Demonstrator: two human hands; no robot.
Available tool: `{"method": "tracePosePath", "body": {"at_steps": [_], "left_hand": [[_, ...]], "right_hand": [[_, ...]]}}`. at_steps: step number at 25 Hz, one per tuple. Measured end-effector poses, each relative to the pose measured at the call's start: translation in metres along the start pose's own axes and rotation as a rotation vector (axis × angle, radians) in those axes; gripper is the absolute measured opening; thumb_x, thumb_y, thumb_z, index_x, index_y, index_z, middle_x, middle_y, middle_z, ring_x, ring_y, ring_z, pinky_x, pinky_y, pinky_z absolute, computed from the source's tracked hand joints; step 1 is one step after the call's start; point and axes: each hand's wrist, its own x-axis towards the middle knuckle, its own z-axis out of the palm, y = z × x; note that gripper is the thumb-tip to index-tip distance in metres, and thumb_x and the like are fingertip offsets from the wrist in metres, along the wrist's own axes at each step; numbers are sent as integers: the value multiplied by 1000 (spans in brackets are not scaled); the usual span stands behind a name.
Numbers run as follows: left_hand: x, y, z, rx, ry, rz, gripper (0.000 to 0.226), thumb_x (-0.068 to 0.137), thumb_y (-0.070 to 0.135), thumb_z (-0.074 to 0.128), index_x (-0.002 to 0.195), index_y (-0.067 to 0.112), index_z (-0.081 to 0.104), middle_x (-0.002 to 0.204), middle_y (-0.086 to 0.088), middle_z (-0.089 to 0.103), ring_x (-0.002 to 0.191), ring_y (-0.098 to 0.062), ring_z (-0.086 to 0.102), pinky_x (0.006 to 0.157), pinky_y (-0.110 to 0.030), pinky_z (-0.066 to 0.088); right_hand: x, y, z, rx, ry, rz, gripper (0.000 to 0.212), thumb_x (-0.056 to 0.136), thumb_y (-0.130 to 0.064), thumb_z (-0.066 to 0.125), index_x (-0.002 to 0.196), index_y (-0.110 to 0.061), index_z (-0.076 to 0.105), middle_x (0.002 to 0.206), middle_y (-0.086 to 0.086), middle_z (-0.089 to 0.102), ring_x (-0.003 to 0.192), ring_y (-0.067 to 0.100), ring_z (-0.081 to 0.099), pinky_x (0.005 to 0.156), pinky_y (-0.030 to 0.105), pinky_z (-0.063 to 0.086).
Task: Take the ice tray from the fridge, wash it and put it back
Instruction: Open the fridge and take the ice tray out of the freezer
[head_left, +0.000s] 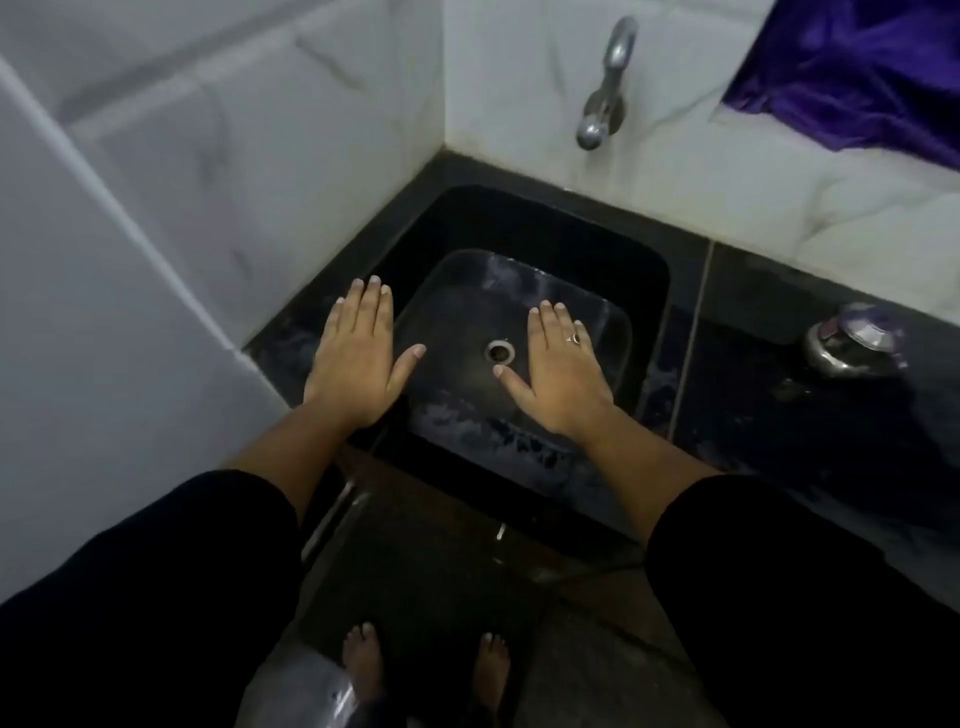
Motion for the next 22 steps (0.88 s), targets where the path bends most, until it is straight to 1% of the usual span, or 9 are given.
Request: {"method": "tracePosePath", "body": {"at_steps": [2, 4, 8, 11, 15, 18, 22], "left_hand": [[-32, -7, 4, -19, 3, -129, 86, 107, 60, 20, 165, -3, 15, 174, -23, 15, 163, -36, 8, 132, -48, 8], [-73, -14, 10, -24, 9, -217, 86, 107, 59, 24, 165, -3, 15, 174, -23, 14, 163, -37, 8, 131, -49, 8], [-163, -25, 23, -65, 5, -392, 86, 107, 60, 17, 164, -4, 19, 172, -25, 18, 161, -41, 16, 131, -51, 12], [-236, -29, 27, -63, -9, -544, 82, 110, 58, 22, 165, -3, 18, 173, -25, 18, 161, -40, 15, 131, -51, 12], [-356, -23, 34, -74, -6, -737, 83, 109, 58, 25, 165, -2, 18, 173, -24, 18, 161, -39, 15, 132, -51, 14], [-456, -7, 41, -55, -18, -896, 84, 107, 59, 24, 164, -2, 21, 172, -24, 22, 161, -38, 17, 131, -51, 17], [-582, 27, 42, -55, -50, -1131, 86, 106, 62, 19, 164, -3, 20, 172, -22, 22, 162, -36, 15, 131, -51, 17]], "right_hand": [[-6, -19, 6, -22, -32, -94, 94, 103, -68, 29, 164, 1, 9, 173, 19, 8, 161, 32, 1, 131, 49, 6], [-15, -41, 12, -58, -57, -188, 94, 103, -67, 30, 163, 2, 11, 172, 20, 10, 161, 33, 4, 130, 50, 9], [-42, -92, 29, -85, -102, -374, 92, 103, -65, 33, 163, 2, 12, 172, 21, 12, 160, 34, 6, 130, 49, 10], [-71, -136, 39, -84, -136, -498, 91, 103, -65, 33, 163, 1, 14, 171, 20, 13, 160, 34, 7, 130, 49, 10], [-131, -197, 56, -102, -182, -689, 91, 103, -65, 32, 163, 1, 14, 171, 21, 14, 160, 34, 7, 130, 50, 11], [-189, -244, 70, -92, -214, -831, 89, 104, -64, 34, 163, -1, 16, 171, 19, 16, 160, 33, 8, 130, 49, 11], [-277, -300, 87, -93, -274, -1065, 89, 104, -64, 32, 163, 0, 16, 171, 19, 16, 160, 33, 8, 130, 48, 11]]}}
